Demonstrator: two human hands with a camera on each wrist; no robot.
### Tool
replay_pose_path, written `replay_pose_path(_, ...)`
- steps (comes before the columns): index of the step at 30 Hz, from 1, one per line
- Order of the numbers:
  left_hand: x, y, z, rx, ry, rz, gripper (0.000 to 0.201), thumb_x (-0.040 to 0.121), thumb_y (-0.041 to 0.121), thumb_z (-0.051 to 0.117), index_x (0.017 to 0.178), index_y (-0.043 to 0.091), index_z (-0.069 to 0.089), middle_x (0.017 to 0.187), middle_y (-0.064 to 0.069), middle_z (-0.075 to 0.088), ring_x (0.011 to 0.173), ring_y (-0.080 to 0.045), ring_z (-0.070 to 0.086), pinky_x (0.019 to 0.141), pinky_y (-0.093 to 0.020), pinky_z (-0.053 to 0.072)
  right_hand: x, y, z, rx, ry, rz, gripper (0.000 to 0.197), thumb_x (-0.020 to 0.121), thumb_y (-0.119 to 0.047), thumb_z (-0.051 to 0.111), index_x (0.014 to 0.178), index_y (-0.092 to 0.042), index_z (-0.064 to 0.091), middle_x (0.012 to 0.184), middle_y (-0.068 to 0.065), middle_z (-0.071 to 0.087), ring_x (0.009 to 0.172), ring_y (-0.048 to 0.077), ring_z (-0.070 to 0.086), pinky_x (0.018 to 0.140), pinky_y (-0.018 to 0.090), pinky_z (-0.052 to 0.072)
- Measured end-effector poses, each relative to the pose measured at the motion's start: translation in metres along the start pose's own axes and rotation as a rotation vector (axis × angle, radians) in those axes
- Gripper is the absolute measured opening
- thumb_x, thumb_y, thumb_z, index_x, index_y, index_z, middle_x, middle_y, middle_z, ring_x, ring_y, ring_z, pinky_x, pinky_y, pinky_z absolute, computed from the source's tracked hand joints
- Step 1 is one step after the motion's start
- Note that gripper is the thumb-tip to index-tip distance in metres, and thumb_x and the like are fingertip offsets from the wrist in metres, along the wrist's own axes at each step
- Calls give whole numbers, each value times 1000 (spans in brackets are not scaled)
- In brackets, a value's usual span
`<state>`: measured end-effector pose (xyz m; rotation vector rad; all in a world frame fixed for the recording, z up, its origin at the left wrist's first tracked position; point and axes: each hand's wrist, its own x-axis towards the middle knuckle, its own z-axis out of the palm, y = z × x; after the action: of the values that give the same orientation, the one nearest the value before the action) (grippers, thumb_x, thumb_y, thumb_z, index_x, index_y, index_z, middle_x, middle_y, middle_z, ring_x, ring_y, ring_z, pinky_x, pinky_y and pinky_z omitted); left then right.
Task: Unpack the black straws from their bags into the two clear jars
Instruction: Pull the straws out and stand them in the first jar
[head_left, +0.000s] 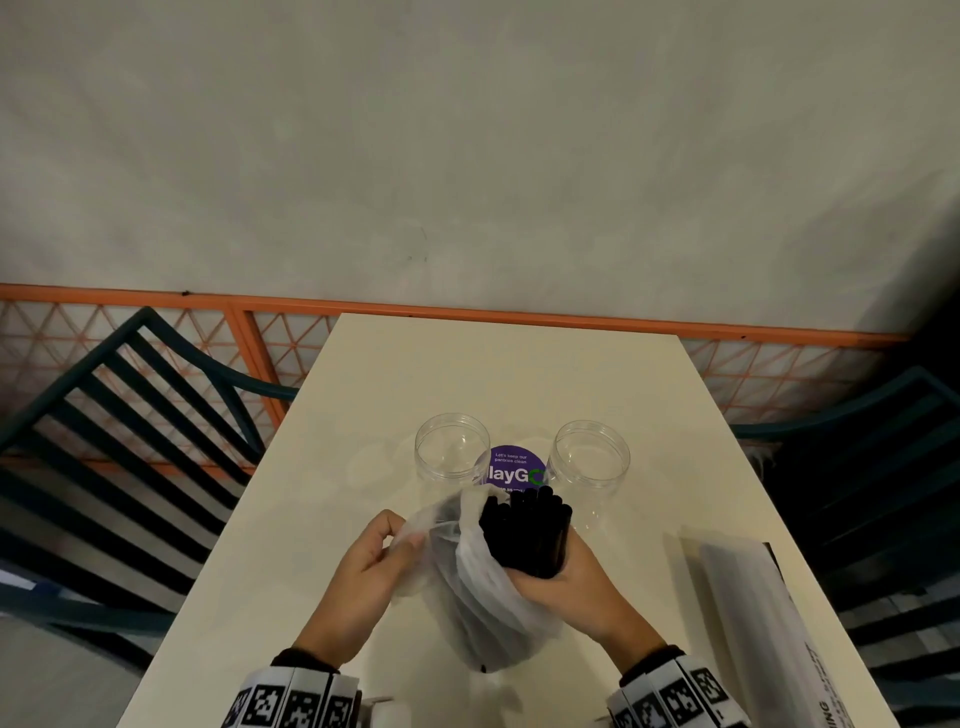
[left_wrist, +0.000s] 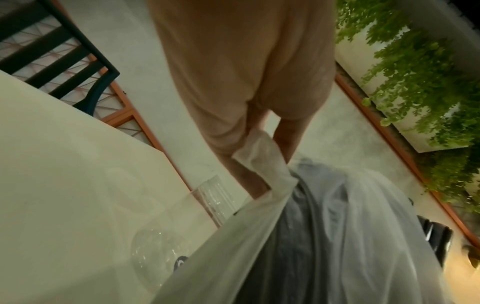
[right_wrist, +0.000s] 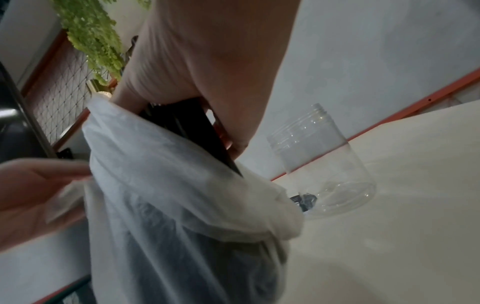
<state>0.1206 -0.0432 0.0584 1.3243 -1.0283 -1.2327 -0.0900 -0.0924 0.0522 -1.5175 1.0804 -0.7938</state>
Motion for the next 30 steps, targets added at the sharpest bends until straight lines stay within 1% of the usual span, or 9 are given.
replay_pose_path(5,-1,-2,1,50,-51,38,10,92,21,51,99,19,57,94,4,69,81,-16,62,72,-27,49,-4,3,-5,-67,-75,17,67,54,-47,68,111,-47,34,126,-10,40,118,0,41,82,2,41)
replay_pose_path(8,-2,3,-3,28,-203,60,46,77,25,69,122,25,57,118,10,66,105,-7,63,90,-24,51,-4,0,-10,-7,-173,62,65,49,-38,72,108,-37,44,112,-12,55,100,-12,53,75,5,45)
replay_pose_path(10,-1,6,-3,-4,-190,63,50,62,26,76,111,20,67,109,2,72,100,-12,66,86,-25,53,-1,-2,-10,-7,-211,73,61,47,-36,72,104,-32,50,102,-14,59,92,-14,57,73,8,46)
replay_pose_path(12,2,7,3,34,-72,94,28,56,21,83,83,18,76,83,-1,76,78,-11,68,70,-20,53,0,-3,-10,-9,-216,81,59,47,-37,73,101,-31,52,98,-15,60,89,-16,57,72,8,46)
replay_pose_path(15,7,5,8,153,66,120,13,66,9,77,57,17,71,57,3,68,56,-7,56,58,-16,43,1,-4,-11,-16,-203,102,56,46,-37,74,98,-34,53,96,-15,61,88,-10,59,70,9,47)
replay_pose_path(21,-1,1,20,288,-32,154,16,86,31,51,80,16,50,66,14,56,57,-1,44,56,-13,37,0,-2,-11,6,-174,117,51,55,-26,78,100,-36,55,105,-13,63,95,-9,59,75,9,48)
replay_pose_path(23,-3,4,16,189,-128,113,11,88,22,54,98,20,50,79,12,61,67,-6,55,63,-17,45,0,0,-11,21,-154,119,58,50,-34,78,104,-36,56,107,-11,64,100,-4,60,76,11,49)
replay_pose_path(26,-2,9,6,165,-232,96,49,82,17,66,124,36,49,107,7,66,91,-15,68,81,-27,54,0,1,-11,22,-144,114,61,52,-32,77,108,-35,53,110,-9,63,102,-1,59,75,12,50)
replay_pose_path(30,3,4,9,121,-50,110,9,79,7,68,79,17,66,85,-5,73,72,-17,67,68,-27,54,-1,3,-8,18,-165,84,70,52,-38,78,116,-35,48,117,-12,59,109,-2,56,80,9,47)
